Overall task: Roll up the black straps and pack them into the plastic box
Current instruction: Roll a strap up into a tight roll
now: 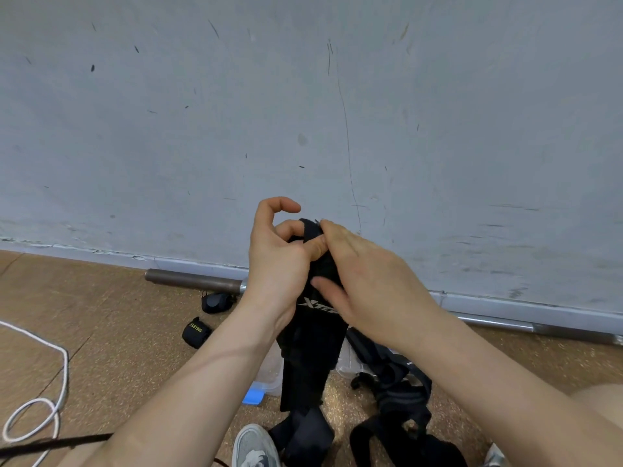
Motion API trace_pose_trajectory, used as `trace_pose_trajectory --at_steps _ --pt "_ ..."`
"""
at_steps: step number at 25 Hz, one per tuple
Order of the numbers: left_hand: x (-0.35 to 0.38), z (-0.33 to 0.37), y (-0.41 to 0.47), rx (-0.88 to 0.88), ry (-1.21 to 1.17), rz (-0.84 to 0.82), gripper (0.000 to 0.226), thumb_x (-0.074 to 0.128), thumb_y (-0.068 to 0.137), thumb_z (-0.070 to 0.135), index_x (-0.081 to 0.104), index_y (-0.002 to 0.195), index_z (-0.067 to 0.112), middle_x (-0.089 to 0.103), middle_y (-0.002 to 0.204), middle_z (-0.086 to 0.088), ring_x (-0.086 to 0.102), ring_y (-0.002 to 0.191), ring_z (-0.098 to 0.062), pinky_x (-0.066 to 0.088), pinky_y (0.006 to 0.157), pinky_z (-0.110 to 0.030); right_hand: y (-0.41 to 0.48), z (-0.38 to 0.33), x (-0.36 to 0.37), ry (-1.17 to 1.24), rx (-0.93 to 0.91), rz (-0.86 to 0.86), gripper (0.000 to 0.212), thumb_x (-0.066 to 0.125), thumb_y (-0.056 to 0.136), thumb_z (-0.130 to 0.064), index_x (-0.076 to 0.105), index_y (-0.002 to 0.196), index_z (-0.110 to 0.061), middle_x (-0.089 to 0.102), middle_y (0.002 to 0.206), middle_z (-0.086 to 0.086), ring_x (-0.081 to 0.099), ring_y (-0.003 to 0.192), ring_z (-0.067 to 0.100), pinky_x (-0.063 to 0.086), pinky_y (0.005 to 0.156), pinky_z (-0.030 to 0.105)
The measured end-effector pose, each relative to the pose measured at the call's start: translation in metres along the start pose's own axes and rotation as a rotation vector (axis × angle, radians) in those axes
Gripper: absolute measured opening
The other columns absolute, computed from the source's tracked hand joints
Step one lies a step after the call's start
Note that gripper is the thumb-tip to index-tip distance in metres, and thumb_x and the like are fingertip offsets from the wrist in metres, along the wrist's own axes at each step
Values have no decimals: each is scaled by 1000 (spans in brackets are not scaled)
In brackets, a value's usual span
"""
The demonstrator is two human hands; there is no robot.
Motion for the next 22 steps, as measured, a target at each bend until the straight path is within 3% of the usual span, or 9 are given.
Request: trace_pose_trajectory --at_steps 2,4,7,9,12,14,16,18,22 --pt "5 3 -2 18 -7 -38 46 62 82 -18 50 106 19 65 76 -11 65 66 -22 55 60 -29 1 5 -8 88 33 95 52 62 93 -39 48 138 -15 63 125 1 61 109 24 46 81 36" --pt "10 7 -3 62 58 -66 44 64 82 -16 55 107 21 68 78 -14 68 66 -23 57 62 -33 2 14 -18 204 95 164 37 68 88 -41 62 115 -16 69 97 -1 63 89 23 46 71 35" --pt "15 17 -3 248 472 -81 35 72 82 2 67 105 28 71 83 -3 70 80 -17 59 77 -36 3 27 -26 137 185 167 29 68 87 -42 66 102 -17 68 84 0 61 81 24 45 67 35" --pt "24 25 -6 457 841 -108 27 75 82 24 72 108 29 64 94 6 60 95 -14 53 84 -34 4 31 -30 49 200 157 24 63 89 -38 65 102 -19 67 83 -1 61 82 26 42 65 34" --pt "30 29 -5 637 1078 -165 25 66 79 41 74 98 26 51 97 8 47 97 -11 43 77 -26 5 27 -28 60 147 87 21 63 89 -41 62 94 -20 57 74 -6 57 77 22 41 65 33" --pt "27 27 -2 628 1052 -216 21 61 80 36 71 87 20 56 84 12 51 81 -8 43 70 -25 5 30 -21 222 118 -53 21 67 89 -39 63 90 -19 60 75 -5 58 79 20 46 71 36" --pt "24 24 1 610 988 -222 15 59 82 30 69 83 19 57 73 15 52 70 -5 40 66 -15 6 40 -17 592 162 -164 17 64 94 -31 71 97 -16 71 86 4 66 87 23 53 82 43" --pt "22 20 4 512 843 -183 12 58 91 26 64 81 24 58 69 17 54 68 1 37 63 -8 6 49 -20 813 217 -56 16 63 95 -25 75 98 -16 75 89 4 70 90 23 55 85 45" --pt "32 -7 4 119 435 -205 14 50 101 26 57 90 23 58 75 13 53 69 3 43 68 -17 -2 47 -22 577 304 317 21 54 100 -21 69 88 -14 64 72 -6 58 70 11 44 67 33"
Point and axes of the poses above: each hand's wrist, its own y-axis towards the middle knuckle, its own x-axis out of the palm, z = x × y, the point moved 8 cm from there along y, towards the middle knuckle
